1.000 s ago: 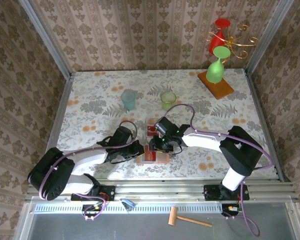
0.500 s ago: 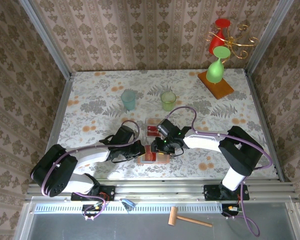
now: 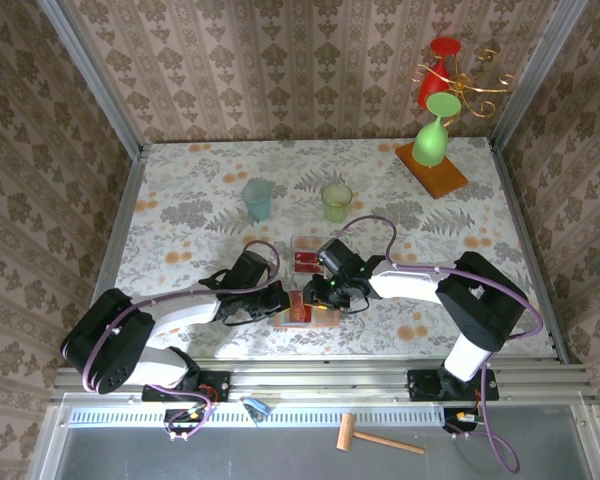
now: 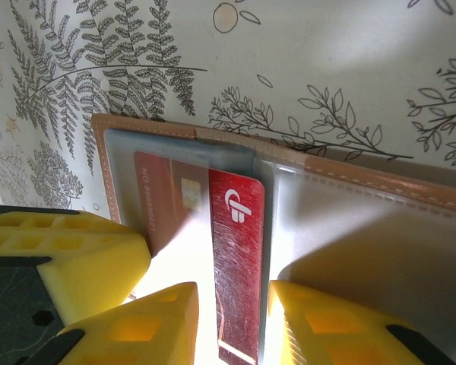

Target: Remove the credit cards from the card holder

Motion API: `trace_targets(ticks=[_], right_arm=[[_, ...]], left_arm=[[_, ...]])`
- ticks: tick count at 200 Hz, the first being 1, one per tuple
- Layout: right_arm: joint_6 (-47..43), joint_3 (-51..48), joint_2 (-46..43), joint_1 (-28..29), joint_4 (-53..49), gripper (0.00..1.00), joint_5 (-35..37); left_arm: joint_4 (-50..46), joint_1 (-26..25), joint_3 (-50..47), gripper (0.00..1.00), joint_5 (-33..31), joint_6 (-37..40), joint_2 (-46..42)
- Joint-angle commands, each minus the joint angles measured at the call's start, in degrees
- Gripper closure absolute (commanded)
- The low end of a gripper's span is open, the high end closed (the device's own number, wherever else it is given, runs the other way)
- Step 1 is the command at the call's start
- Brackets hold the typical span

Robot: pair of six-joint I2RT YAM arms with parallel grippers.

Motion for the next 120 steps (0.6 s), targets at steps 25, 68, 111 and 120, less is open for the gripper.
trace_targets(ticks=[25, 68, 111, 120], right_arm=[[1.42, -1.8, 0.69, -0.83, 3.21, 0.71, -2.44], [2.32, -2.7, 1.83, -1.25, 5.79, 0.72, -4.09], [2.6, -3.01, 2.23, -1.41, 6.52, 0.72, -4.58], [2.63, -3.1, 2.23, -1.4, 6.47, 0.72, -4.51]], left_arm=[[-2.54, -0.19, 0.45, 0.96, -1.05, 1.39, 0.09], [-2.34, -0.23, 0.16, 0.96, -1.14, 1.28, 0.17], [-1.32, -0.22, -0.7, 0.96, -0.92, 0.61, 0.11], [-1.17, -0.21, -0.72, 0.96, -0.87, 0.42, -0.12]])
